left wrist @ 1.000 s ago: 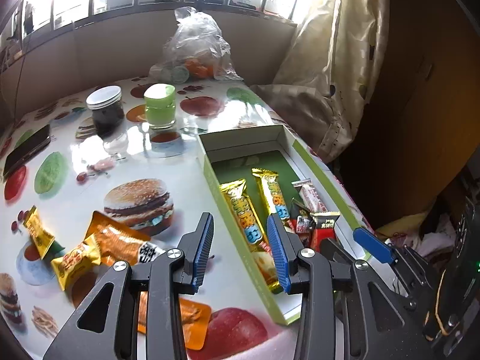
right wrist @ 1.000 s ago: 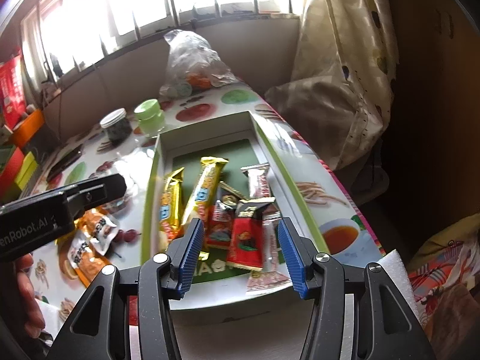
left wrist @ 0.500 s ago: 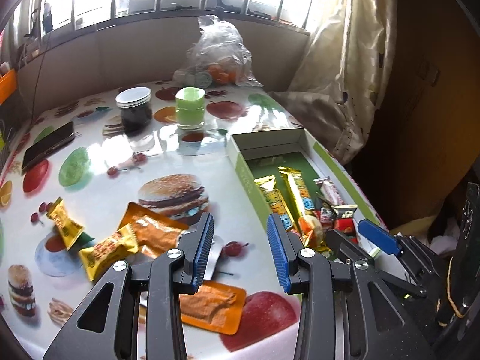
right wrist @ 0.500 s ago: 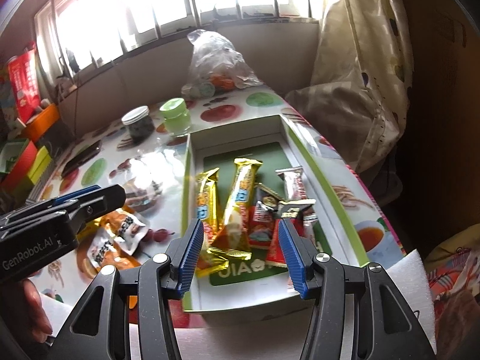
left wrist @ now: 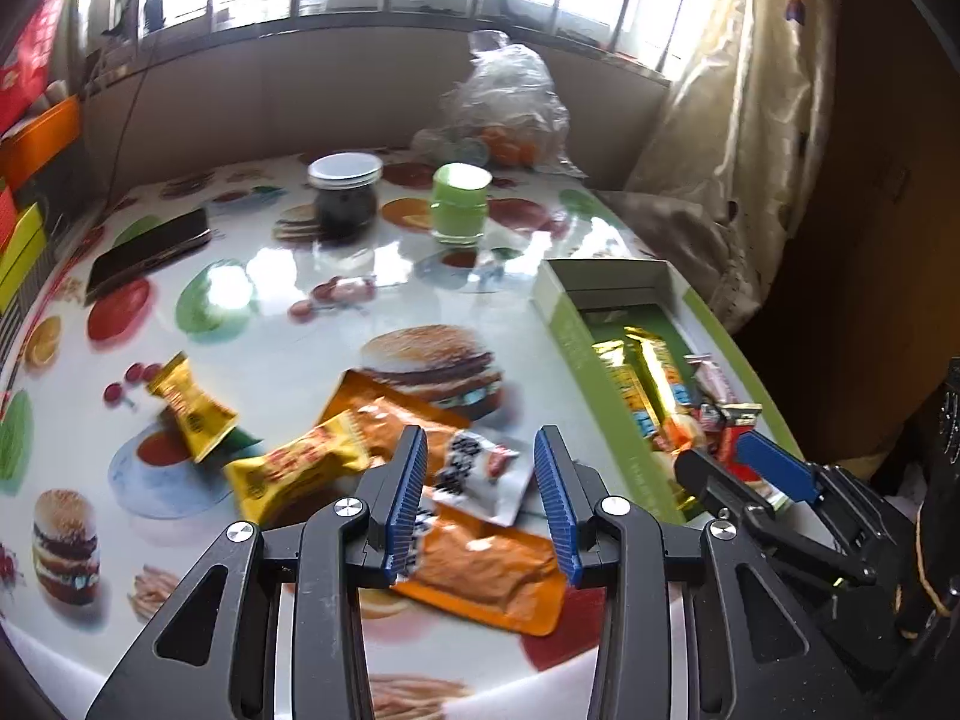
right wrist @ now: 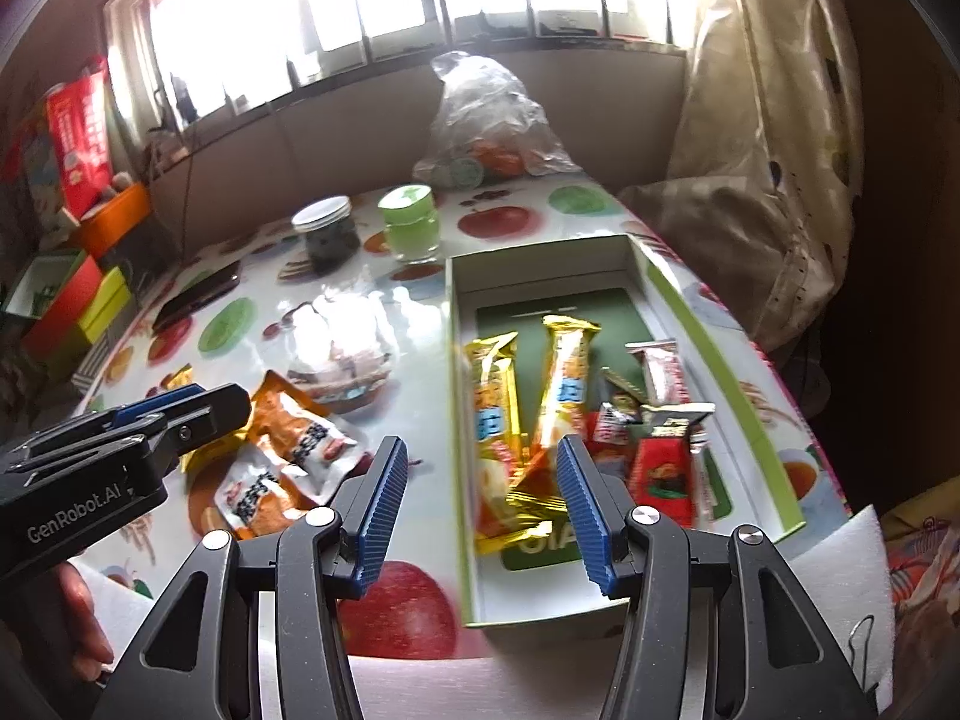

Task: Organize snacks

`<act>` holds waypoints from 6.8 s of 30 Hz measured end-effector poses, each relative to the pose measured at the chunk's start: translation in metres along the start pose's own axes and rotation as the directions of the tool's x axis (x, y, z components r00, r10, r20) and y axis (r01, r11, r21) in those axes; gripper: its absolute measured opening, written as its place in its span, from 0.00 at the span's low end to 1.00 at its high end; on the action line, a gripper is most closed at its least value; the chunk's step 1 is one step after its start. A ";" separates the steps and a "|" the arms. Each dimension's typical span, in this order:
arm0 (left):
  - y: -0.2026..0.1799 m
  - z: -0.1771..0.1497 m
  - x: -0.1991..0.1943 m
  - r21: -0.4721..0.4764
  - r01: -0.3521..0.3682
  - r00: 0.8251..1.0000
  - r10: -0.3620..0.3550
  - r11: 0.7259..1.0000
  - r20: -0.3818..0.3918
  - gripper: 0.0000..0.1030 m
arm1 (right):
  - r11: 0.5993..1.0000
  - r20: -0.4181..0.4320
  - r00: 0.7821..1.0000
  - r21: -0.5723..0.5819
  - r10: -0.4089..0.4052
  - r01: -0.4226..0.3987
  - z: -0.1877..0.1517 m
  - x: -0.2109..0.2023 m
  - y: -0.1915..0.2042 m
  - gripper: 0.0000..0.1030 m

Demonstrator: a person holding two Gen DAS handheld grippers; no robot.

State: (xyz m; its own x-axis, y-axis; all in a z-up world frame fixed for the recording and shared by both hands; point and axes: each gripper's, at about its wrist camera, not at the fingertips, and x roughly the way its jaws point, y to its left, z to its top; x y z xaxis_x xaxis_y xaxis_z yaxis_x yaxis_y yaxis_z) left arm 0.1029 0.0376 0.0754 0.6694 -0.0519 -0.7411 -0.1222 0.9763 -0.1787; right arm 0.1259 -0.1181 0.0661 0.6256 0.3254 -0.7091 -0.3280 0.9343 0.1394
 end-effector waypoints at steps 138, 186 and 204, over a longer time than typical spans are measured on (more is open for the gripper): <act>0.063 -0.005 0.027 0.085 -0.044 0.994 0.053 0.995 -0.100 0.25 | 0.946 -0.165 0.970 -0.242 0.181 -0.218 -0.018 0.058 0.072 0.35; -0.019 0.015 0.008 0.159 0.062 0.997 -0.055 0.985 -0.048 0.25 | 0.997 0.034 0.997 -0.033 0.073 -0.072 0.008 -0.012 -0.016 0.34; -0.064 0.033 0.039 0.173 0.120 0.990 -0.106 0.978 -0.088 0.25 | 0.996 0.017 0.999 0.084 -0.039 0.037 0.005 -0.003 -0.072 0.34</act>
State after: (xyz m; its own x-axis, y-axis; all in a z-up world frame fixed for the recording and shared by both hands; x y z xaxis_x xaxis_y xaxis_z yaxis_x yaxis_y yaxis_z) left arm 0.1612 -0.0202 0.0797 0.6115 -0.1733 -0.7720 0.0878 0.9845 -0.1515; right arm 0.1509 -0.1859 0.0619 0.6497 0.2914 -0.7021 -0.2437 0.9547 0.1707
